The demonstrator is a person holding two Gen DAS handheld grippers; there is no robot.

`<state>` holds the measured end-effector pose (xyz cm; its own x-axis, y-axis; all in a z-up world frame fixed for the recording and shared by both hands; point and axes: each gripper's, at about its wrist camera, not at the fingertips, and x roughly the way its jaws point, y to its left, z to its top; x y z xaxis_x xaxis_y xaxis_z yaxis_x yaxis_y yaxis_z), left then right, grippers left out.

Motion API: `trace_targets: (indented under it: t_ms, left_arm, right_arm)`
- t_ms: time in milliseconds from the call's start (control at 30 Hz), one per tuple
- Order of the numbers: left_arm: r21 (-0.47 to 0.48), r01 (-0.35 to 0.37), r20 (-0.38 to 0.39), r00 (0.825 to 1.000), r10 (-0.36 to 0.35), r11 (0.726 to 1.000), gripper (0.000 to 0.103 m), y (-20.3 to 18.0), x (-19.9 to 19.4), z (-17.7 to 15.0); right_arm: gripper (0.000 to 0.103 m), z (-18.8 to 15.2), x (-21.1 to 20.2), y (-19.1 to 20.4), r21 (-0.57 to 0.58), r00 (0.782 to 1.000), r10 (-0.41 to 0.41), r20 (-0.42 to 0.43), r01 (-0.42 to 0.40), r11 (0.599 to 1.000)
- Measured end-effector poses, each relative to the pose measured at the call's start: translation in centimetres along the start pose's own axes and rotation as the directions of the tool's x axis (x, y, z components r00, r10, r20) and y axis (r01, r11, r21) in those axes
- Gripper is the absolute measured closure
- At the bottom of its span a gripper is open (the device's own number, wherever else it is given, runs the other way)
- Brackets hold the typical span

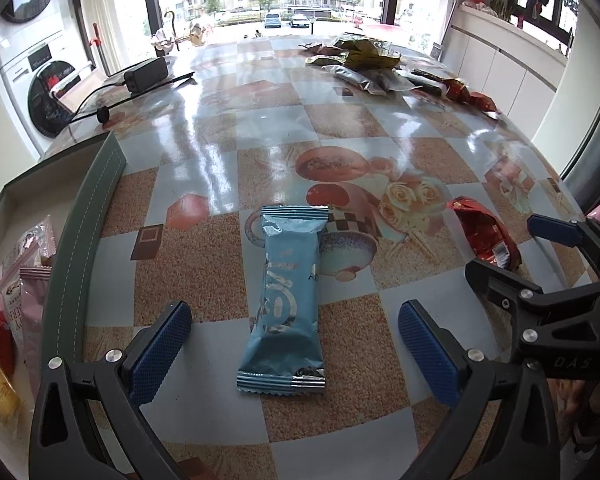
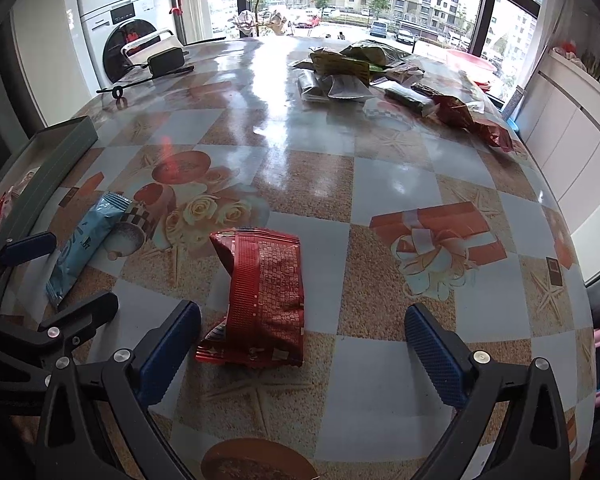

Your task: Organize snacks

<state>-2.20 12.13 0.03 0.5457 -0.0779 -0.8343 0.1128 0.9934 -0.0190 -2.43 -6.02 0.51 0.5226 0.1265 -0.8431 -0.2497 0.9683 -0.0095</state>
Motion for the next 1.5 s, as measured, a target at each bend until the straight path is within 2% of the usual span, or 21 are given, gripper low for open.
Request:
trace_targets:
  t_ms: [100, 167, 200, 267, 300, 333, 367, 400, 433, 633, 800, 900, 1000, 1067, 1167, 1233, 1333, 1500]
  left_arm:
    - [-0.001, 0.008, 0.006, 1.000, -0.008, 1.000, 0.001, 0.1, -0.1, 0.0]
    - [-0.001, 0.011, 0.023, 1.000, -0.011, 1.000, 0.012, 0.1, -0.4, -0.1]
    - [0.003, 0.014, 0.034, 0.999, -0.014, 1.000, 0.016, 0.0, -0.6, -0.1]
    - [0.021, 0.026, 0.055, 0.998, -0.027, 0.999, 0.038, -0.2, -1.0, -0.3]
    - [0.035, 0.032, 0.064, 0.997, -0.034, 0.999, 0.044, -0.5, -1.2, -0.4]
    - [0.044, 0.035, 0.069, 0.997, -0.038, 0.998, 0.059, -0.6, -1.3, -0.4]
    - [0.054, 0.038, 0.075, 0.996, -0.042, 0.998, 0.073, -0.8, -1.5, -0.5]
    - [0.059, 0.039, 0.076, 0.996, -0.043, 0.997, 0.075, -0.9, -1.6, -0.6]
    - [0.061, 0.041, 0.078, 0.996, -0.046, 0.997, 0.077, -0.9, -1.6, -0.6]
    - [-0.005, 0.086, 0.087, 0.993, -0.085, 0.996, 0.078, 0.3, -1.8, -0.5]
    - [0.013, 0.066, 0.083, 0.994, -0.067, 0.998, 0.078, -0.3, -1.6, -0.5]
    - [-0.005, 0.092, 0.090, 0.992, -0.091, 0.996, 0.078, 0.1, -1.8, -0.6]
    - [-0.016, 0.137, 0.151, 0.979, -0.133, 0.990, 0.078, 0.6, -3.1, -1.0]
    - [-0.017, 0.146, 0.160, 0.977, -0.142, 0.989, 0.078, 0.7, -3.4, -1.1]
    - [-0.037, 0.137, 0.115, 0.985, -0.132, 0.990, 0.078, 0.9, -2.6, -0.8]
    - [-0.039, 0.140, 0.131, 0.982, -0.134, 0.989, 0.078, 0.9, -2.9, -0.8]
    - [-0.029, 0.094, 0.082, 0.992, -0.092, 0.995, 0.078, 0.5, -1.9, -0.7]
    - [-0.016, 0.091, 0.085, 0.992, -0.089, 0.996, 0.078, 0.1, -1.9, -0.8]
  right_arm:
    - [0.001, 0.1, 0.0, 0.0, -0.007, 1.000, 0.008, 0.004, -0.008, 1.000]
    - [0.007, 0.1, -0.1, 0.4, -0.025, 1.000, 0.021, 0.017, -0.021, 0.999]
    - [0.014, 0.0, -0.3, 0.6, -0.035, 0.999, 0.027, 0.026, -0.027, 0.999]
    - [0.026, 0.0, -0.6, 1.2, -0.058, 0.998, 0.043, 0.046, -0.040, 0.998]
    - [0.035, 0.0, -0.7, 1.5, -0.063, 0.997, 0.050, 0.054, -0.047, 0.997]
    - [0.048, 0.0, -0.8, 1.7, -0.068, 0.997, 0.055, 0.060, -0.051, 0.996]
    - [0.056, 0.0, -0.9, 2.0, -0.073, 0.996, 0.061, 0.067, -0.056, 0.996]
    - [0.066, 0.1, -1.0, 2.2, -0.077, 0.996, 0.064, 0.070, -0.058, 0.995]
    - [0.067, 0.1, -1.0, 2.5, -0.080, 0.996, 0.055, 0.073, -0.049, 0.996]
    - [0.070, -0.3, -1.4, 2.3, -0.058, 0.992, 0.066, 0.106, -0.060, 0.997]
    - [0.070, -0.2, -1.2, 1.5, -0.014, 0.993, 0.075, 0.096, -0.074, 0.997]
    - [0.070, -0.2, -1.2, 1.5, -0.025, 0.994, 0.061, 0.096, -0.058, 0.998]
    - [0.070, -0.2, -1.2, 1.6, -0.033, 0.994, 0.049, 0.097, -0.046, 0.998]
    - [0.070, -0.3, -1.2, 1.7, -0.037, 0.994, 0.039, 0.099, -0.035, 0.999]
    - [0.070, -0.3, -1.2, 1.7, -0.041, 0.995, 0.034, 0.099, -0.030, 0.999]
    - [0.070, -0.3, -1.2, 1.8, -0.041, 0.994, 0.035, 0.099, -0.031, 0.999]
    - [0.070, -0.3, -1.2, 1.8, -0.040, 0.995, 0.038, 0.097, -0.034, 0.999]
    - [0.070, -0.4, -1.1, 1.8, -0.036, 0.994, 0.042, 0.096, -0.039, 0.999]
